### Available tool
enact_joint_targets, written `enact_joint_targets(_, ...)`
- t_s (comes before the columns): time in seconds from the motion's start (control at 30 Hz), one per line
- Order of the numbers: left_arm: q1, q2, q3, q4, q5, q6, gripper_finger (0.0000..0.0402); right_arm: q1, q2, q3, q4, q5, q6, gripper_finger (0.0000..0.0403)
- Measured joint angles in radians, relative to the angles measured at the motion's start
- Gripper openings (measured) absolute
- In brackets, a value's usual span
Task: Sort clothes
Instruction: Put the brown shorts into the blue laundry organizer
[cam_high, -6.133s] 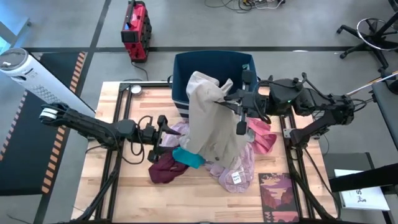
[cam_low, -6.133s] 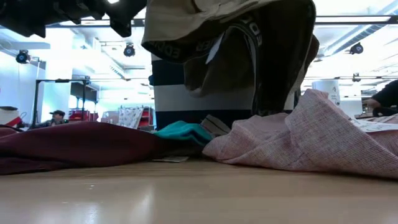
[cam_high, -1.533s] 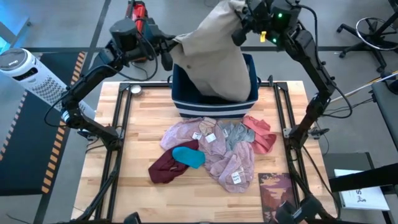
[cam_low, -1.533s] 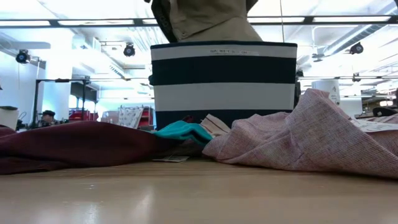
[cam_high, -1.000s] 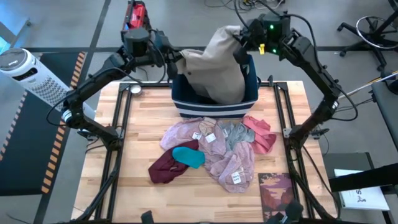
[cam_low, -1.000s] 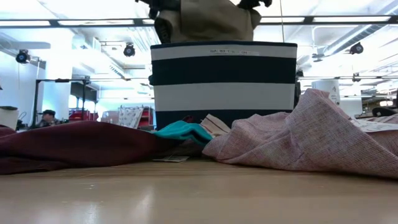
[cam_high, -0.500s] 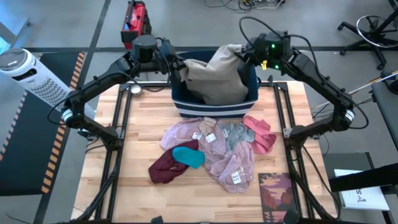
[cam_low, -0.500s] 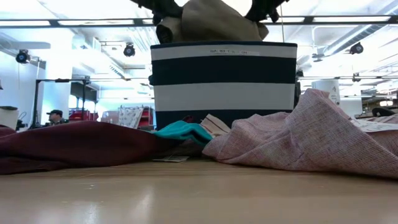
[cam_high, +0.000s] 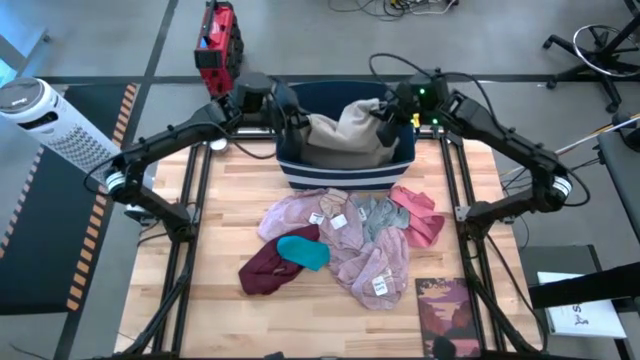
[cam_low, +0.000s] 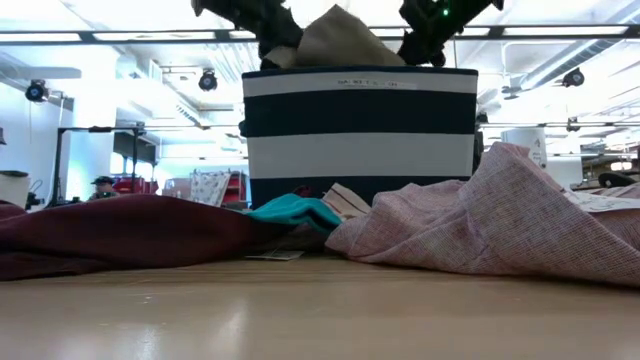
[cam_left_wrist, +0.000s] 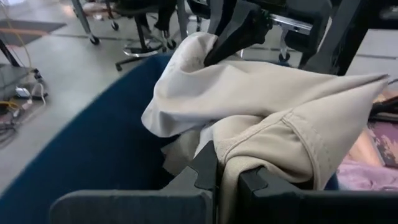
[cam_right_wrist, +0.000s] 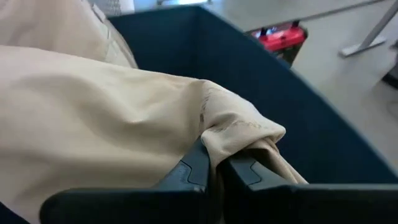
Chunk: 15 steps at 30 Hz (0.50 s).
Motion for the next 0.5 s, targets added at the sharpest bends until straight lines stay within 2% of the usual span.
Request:
enact_joint_targets(0.2, -0.011, 0.074, 0.0, -0.001, 0.0, 0.0, 0.0, 0.0, 0.006, -0.062, 0.0, -0.002, 0.0, 0.0)
enact_joint_targets(0.5, -0.013, 0.147, 0.0, -0.002, -0.009, 0.001, 0.0, 0.0, 0.065, -0.079, 0.001, -0.003, -0.002, 0.0)
